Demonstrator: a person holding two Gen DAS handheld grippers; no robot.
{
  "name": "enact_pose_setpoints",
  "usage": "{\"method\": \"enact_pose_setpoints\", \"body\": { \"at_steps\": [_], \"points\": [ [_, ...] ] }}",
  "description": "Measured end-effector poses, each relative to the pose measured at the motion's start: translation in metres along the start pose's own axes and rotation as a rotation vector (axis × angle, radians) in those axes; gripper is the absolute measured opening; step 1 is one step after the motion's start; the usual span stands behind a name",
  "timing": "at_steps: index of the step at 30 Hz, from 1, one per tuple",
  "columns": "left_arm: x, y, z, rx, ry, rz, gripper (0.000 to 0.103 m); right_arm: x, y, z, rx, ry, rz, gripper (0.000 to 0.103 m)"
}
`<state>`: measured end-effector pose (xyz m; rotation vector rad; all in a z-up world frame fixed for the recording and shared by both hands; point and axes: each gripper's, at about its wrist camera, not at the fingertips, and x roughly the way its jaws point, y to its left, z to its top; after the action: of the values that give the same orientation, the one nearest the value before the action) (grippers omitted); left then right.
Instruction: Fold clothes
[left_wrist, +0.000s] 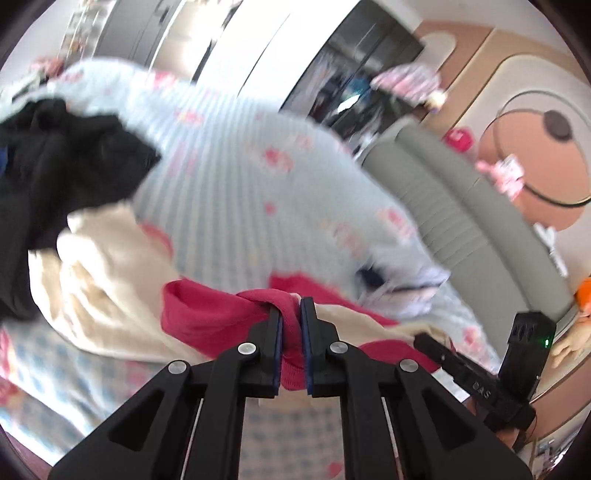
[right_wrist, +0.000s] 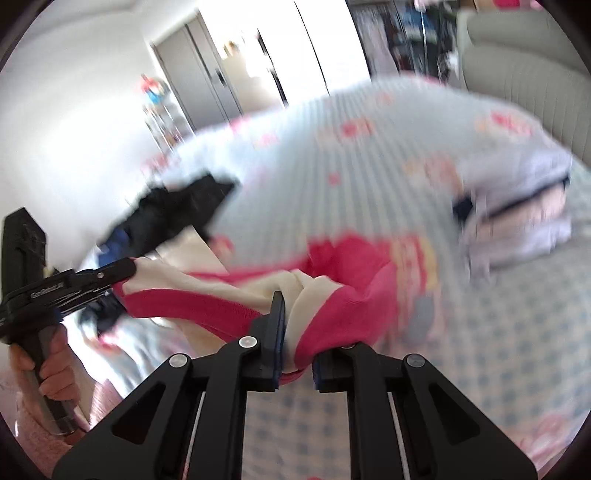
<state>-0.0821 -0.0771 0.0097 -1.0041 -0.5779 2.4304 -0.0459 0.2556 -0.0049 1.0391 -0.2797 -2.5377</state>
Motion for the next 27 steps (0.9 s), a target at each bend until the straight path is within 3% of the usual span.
{"method": "enact_pose_setpoints", "body": {
  "at_steps": [3,8,10,14,16,20,27],
  "points": [
    [-0.001,-0.003,-0.003,-0.017,-0.015,-0.013,0.01,-0.014,0.004,-0.005,0.016,-0.025,0.046,0.011],
    [0.034,0.034,-0.054,-0.105,0.176,0.027,0.012,0.005,-0.009,-0.044,0.03,0.112,0.041,0.011],
    [0.041,0.053,-0.077,-0.179,0.231,-0.005,0.015,0.009,-0.018,-0.064,0.037,0.167,0.036,0.015],
    [0.043,0.087,-0.112,-0.243,0.287,0.104,0.015,0.0,-0.048,-0.085,0.072,0.219,0.001,0.021],
    [0.039,0.106,-0.12,-0.313,0.292,0.078,0.018,-0.002,-0.062,-0.087,0.116,0.221,-0.01,0.021],
    [0.044,0.118,-0.122,-0.358,0.298,0.049,0.052,-0.003,-0.09,-0.086,0.206,0.213,-0.028,0.021],
    [0.084,0.104,-0.145,-0.343,0.411,0.025,0.054,-0.01,-0.086,-0.053,0.221,0.117,-0.036,0.031]
  ]
}}
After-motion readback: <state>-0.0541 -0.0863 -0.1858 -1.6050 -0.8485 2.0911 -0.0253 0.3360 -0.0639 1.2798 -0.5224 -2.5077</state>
